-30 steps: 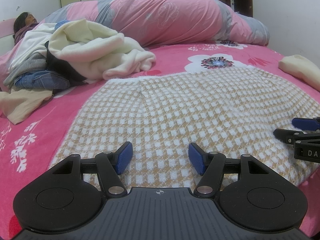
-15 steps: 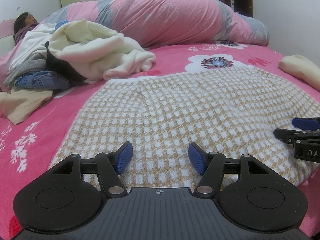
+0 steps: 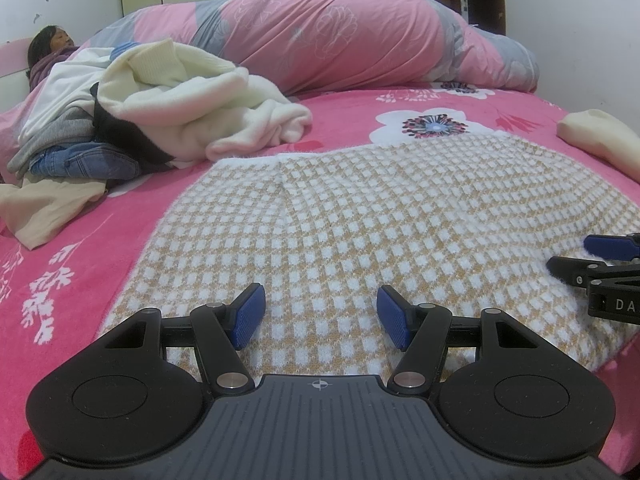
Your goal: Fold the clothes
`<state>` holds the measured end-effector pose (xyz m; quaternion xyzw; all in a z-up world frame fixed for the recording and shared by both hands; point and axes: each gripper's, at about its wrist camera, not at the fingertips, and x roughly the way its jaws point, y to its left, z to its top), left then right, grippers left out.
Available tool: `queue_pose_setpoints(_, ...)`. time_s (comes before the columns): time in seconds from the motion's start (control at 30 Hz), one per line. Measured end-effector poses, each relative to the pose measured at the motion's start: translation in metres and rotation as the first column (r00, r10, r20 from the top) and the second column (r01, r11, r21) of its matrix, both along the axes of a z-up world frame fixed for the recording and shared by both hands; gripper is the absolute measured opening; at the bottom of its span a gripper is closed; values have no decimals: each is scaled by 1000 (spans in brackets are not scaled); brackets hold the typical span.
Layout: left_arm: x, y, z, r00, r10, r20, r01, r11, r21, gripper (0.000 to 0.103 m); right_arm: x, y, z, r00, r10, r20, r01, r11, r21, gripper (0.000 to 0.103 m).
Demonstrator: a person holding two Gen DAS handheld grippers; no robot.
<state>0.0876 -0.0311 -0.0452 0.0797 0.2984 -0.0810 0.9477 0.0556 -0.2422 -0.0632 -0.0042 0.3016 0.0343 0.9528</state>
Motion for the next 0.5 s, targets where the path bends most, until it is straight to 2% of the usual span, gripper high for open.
queue_pose_setpoints(0.5,-1,7,0,999,-45,6,45,999,-3,63,-4,0,-3,1000,-10,15,10,1000,6,58)
